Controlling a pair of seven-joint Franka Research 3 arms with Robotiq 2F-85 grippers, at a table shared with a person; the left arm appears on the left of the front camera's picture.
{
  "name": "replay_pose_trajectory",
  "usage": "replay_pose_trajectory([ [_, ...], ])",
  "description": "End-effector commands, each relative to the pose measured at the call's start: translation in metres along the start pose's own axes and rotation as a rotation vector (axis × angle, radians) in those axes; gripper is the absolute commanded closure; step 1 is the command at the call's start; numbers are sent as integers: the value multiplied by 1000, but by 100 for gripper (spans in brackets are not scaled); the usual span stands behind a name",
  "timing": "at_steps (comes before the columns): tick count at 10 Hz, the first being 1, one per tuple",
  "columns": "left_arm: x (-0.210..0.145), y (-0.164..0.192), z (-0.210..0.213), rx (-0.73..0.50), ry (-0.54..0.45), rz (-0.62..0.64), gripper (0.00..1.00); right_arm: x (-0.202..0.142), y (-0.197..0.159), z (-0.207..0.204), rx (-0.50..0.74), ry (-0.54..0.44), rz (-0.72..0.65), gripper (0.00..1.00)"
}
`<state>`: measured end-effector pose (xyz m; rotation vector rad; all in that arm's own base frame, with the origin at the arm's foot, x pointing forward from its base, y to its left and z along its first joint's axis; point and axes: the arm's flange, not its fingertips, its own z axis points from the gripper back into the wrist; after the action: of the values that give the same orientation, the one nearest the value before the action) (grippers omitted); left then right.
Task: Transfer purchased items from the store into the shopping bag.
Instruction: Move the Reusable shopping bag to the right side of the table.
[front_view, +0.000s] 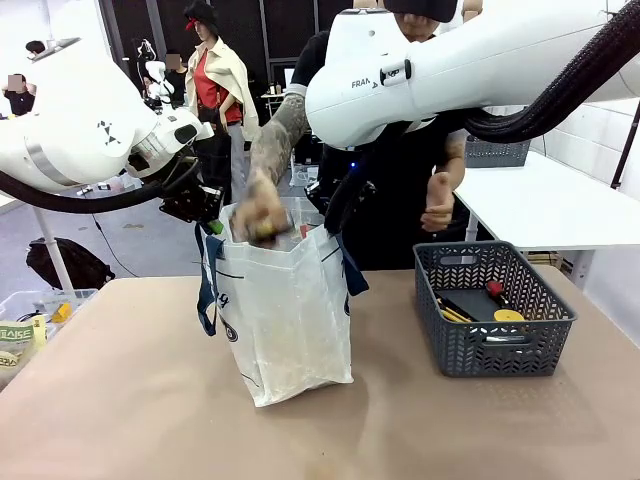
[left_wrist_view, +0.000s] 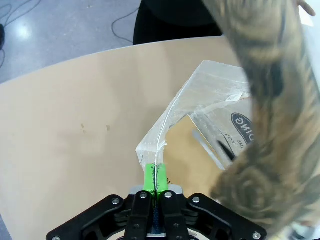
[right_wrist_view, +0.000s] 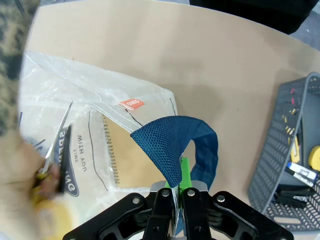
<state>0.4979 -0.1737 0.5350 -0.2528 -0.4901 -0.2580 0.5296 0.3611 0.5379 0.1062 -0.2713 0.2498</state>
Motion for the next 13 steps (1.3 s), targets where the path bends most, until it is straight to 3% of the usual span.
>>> replay_pose_trajectory([
  [1,-2,0,3,-9,-5,15,100,0,-2,1,21,7,8,100],
  [13,-2,0,3,-9,-5,15,100,0,-2,1,21,7,8,100],
])
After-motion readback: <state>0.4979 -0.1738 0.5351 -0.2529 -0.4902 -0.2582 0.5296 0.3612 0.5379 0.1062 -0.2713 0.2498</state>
